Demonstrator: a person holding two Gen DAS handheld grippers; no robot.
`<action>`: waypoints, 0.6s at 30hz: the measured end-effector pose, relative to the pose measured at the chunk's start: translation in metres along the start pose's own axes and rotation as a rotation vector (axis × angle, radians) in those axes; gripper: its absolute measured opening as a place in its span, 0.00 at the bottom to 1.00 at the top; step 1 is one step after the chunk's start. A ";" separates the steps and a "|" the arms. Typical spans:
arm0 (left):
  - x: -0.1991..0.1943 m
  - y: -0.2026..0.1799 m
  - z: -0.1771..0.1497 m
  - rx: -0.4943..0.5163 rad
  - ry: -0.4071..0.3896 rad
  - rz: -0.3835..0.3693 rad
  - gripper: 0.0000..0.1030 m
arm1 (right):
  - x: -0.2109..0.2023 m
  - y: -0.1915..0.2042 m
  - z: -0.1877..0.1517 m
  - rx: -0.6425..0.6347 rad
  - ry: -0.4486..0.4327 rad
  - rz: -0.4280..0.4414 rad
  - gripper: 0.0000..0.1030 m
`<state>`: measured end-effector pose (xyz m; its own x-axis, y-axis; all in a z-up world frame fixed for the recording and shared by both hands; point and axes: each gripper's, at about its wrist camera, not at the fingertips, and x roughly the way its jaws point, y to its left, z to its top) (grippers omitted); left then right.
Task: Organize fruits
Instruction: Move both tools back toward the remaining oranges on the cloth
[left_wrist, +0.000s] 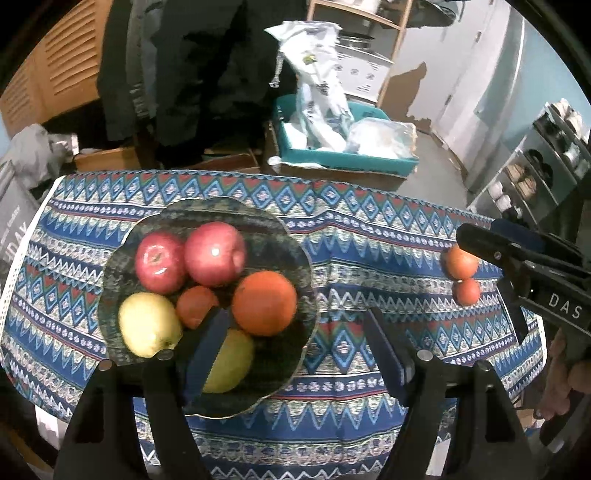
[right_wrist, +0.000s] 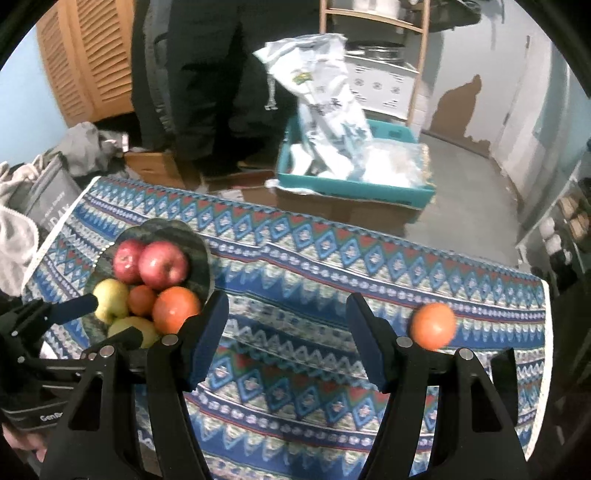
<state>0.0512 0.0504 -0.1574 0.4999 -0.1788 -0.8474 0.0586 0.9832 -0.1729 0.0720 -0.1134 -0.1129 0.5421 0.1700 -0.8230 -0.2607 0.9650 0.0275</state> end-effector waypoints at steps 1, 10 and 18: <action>0.001 -0.005 0.000 0.008 -0.001 -0.002 0.77 | -0.001 -0.005 -0.002 0.008 0.001 -0.005 0.65; 0.006 -0.033 0.004 0.049 0.009 -0.016 0.78 | -0.006 -0.047 -0.018 0.074 0.004 -0.035 0.65; 0.019 -0.055 0.007 0.085 0.027 -0.024 0.78 | -0.004 -0.081 -0.032 0.126 0.021 -0.060 0.65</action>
<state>0.0636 -0.0069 -0.1602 0.4743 -0.2022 -0.8569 0.1444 0.9780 -0.1508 0.0650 -0.1987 -0.1301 0.5363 0.1086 -0.8370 -0.1255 0.9909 0.0481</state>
